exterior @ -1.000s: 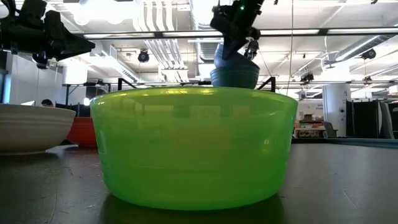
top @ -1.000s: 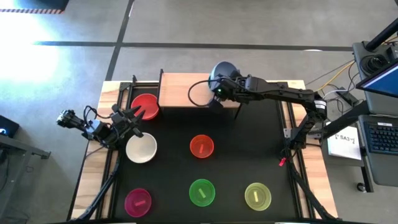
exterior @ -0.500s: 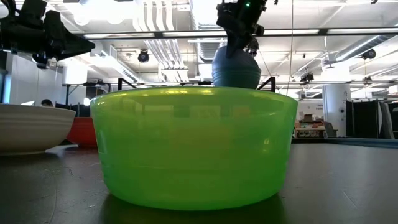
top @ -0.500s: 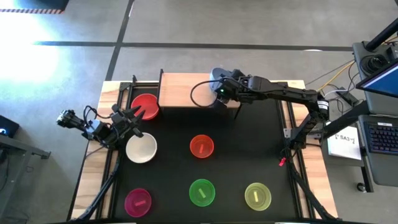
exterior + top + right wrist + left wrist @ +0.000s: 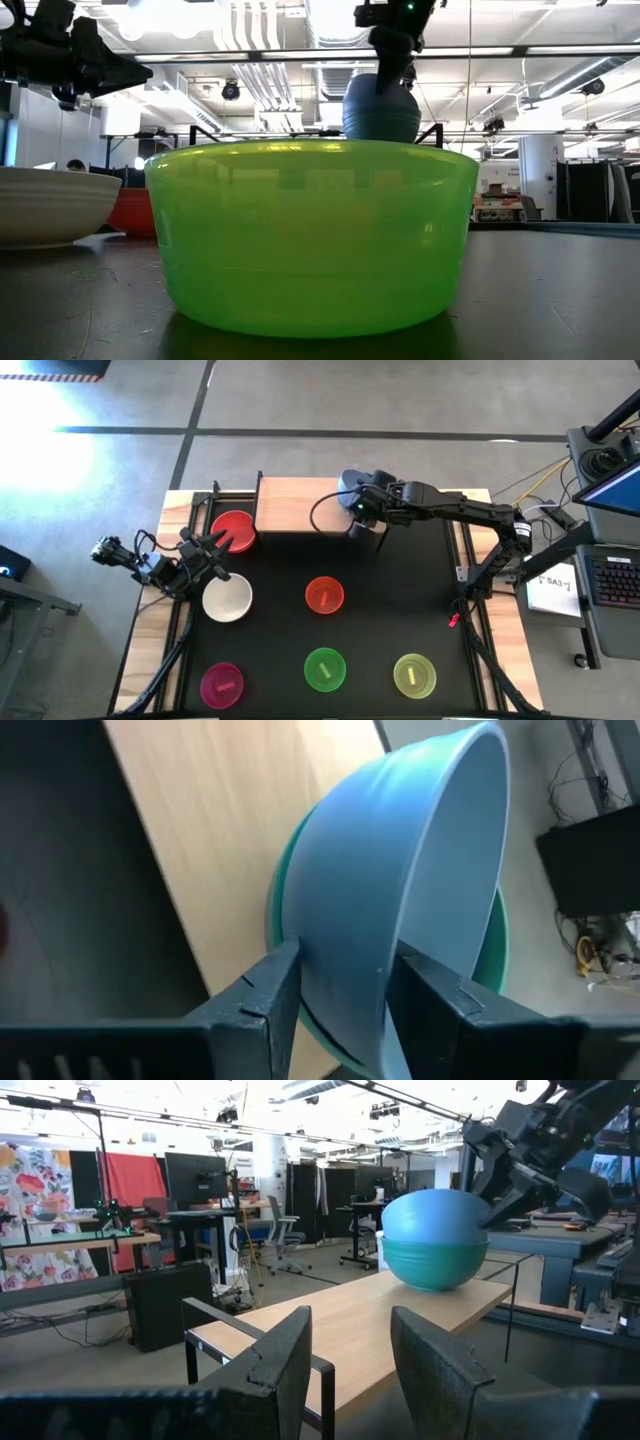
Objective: Place and stack bowls onto a shelf
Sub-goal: Stack the blue bowl on top of the dark blue bowl on the shelf
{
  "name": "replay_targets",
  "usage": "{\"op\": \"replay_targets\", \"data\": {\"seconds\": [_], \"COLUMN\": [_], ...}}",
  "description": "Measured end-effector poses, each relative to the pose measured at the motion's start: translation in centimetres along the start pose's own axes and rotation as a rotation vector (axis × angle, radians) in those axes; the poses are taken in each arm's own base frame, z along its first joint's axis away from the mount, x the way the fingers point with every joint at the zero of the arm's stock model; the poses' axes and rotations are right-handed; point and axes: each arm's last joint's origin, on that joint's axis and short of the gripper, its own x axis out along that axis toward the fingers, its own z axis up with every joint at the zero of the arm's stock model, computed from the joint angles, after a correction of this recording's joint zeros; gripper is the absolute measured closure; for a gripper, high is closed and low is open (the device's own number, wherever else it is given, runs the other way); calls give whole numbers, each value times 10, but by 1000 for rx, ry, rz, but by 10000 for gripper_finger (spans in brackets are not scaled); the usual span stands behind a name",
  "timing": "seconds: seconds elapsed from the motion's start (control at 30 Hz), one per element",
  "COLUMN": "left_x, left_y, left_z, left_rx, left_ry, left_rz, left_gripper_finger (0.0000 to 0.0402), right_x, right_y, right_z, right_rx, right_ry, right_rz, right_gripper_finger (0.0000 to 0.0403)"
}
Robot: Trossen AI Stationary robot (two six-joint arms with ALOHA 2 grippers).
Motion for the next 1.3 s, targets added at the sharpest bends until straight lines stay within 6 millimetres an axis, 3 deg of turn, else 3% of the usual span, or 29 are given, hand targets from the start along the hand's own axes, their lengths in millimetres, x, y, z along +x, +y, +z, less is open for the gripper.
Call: {"op": "replay_targets", "data": {"seconds": [0.13, 0.33, 0.43, 1.0, 1.3], "left_x": [0, 0, 0, 0, 0], "left_y": [0, 0, 0, 0, 0], "left_z": [0, 0, 0, 0, 0], "left_rx": [0, 0, 0, 0, 0], "left_ry": [0, 0, 0, 0, 0], "left_rz": [0, 0, 0, 0, 0], "left_gripper_finger": [280, 280, 280, 280, 280], "right_x": [0, 0, 0, 0, -1], "right_y": [0, 1, 1, 3, 2], "right_z": [-3, -4, -4, -7, -9], "right_rx": [-19, -26, -25, -146, -203], "right_ry": [27, 42, 42, 60, 77], "right_rz": [5, 12, 12, 91, 92], "right_gripper_finger": [303, 382, 392, 392, 334]}}
